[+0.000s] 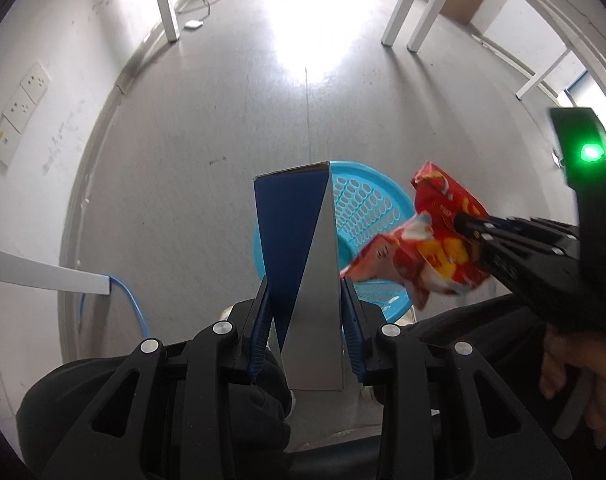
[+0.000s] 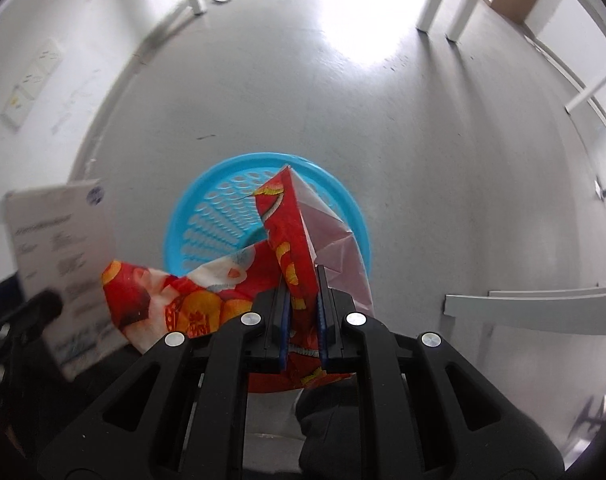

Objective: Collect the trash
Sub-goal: 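Carry the box and snack bag with both tools over the blue wastebasket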

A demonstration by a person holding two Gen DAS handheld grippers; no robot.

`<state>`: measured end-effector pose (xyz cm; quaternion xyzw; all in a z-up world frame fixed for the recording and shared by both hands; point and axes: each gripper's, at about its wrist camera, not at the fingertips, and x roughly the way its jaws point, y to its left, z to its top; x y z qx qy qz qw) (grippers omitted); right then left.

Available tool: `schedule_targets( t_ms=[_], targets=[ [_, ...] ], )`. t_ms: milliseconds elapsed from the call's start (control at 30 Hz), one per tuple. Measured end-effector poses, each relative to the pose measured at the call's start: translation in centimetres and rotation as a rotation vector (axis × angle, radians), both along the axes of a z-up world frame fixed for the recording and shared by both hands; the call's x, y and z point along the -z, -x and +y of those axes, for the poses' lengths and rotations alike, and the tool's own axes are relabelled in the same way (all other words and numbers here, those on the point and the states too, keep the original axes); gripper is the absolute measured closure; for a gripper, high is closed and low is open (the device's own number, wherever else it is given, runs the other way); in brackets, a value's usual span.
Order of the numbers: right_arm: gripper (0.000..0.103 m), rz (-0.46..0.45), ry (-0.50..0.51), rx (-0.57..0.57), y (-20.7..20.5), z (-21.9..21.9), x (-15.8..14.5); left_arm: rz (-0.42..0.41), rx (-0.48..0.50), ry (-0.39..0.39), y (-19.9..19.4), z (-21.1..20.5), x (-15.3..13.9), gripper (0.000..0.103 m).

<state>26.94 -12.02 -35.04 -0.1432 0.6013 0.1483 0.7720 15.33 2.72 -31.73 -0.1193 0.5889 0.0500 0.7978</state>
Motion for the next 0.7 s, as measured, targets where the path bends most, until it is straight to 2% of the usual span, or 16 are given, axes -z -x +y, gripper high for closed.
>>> schedule_targets(
  t_ms=[333,467,700],
  targets=[
    [0.093,0.163,0.020,0.144,-5.0,-0.6,7.5,0.067,0.012,0.032,-2.5,-0.6,3.2,0.071],
    [0.093,0.208,0.010,0.191,-5.8,-0.7,9.3,0.086,0.010,0.056,-3.2,-0.4,4.1,0.071],
    [0.087,0.243,-0.024,0.188,-5.9,0.2,10.8,0.088,0.021,0.082,-3.8,-0.7,4.8,0.070]
  ],
)
